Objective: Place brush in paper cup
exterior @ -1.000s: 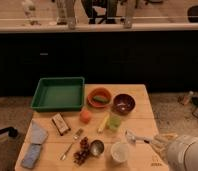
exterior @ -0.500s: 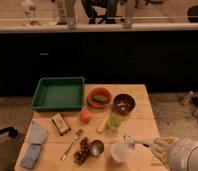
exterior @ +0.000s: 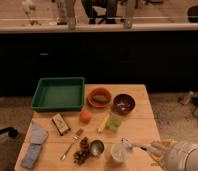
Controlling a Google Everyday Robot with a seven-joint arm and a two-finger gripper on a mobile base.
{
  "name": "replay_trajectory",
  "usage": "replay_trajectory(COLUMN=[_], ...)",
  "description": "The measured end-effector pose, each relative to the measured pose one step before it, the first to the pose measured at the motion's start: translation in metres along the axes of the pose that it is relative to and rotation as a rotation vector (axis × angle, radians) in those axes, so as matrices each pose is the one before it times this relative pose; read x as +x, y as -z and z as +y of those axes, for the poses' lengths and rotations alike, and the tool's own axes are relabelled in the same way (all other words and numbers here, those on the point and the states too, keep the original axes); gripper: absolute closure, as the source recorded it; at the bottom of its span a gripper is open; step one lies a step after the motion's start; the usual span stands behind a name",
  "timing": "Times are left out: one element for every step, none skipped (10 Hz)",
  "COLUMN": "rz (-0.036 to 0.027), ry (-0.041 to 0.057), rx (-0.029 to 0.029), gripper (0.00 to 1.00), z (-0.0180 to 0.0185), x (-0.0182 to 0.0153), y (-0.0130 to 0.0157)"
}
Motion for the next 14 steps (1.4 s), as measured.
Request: replay_trajectory(rz=[-0.00255,-0.00132,-0.00217,-0.00273,-0.00095,-0.00204,-0.00256,-0.00348,-0.00342,-0.00599,-0.00959,-0.00635,-0.00896,-0.00706], ry=[0.01054,0.00676,0.01367,0.01307,0.01004,0.01055,0.01376,0.01288,0.00822,0.00898,0.01391,0.00989,0.00914,0.00599], rx=[0.00864,0.00594,0.00902,0.00656,0.00568,0.00629,0.00905,0.00849,0.00492,0.00478,0.00501,0.00219,0.00176,0.00005], gripper=[1.00,1.00,1.00,1.00,1.00,1.00,1.00,1.00,1.00,1.00,1.00,1.00,1.00,1.00], z=[-0.00367,-0.00224,-0.00384,-0.00345,-0.00286,-0.00321,-0.00449,-0.00421,-0.00269,-0.00295,-0.00307,-0.00134,-0.00074,0.00071], x=[-0.00072,-0.00008,0.00057,0.00057,0.00065,0.00059,0.00060,0.00045,0.00018,0.00001,0.00064,0.00077,0.00152,0.00217], y=[0.00010,0.00007,-0.00047,-0.00040,-0.00030,-0.00036,-0.00073,-0.00137,-0.00125,-0.00195,-0.00360,-0.00262,-0.00396,-0.00348])
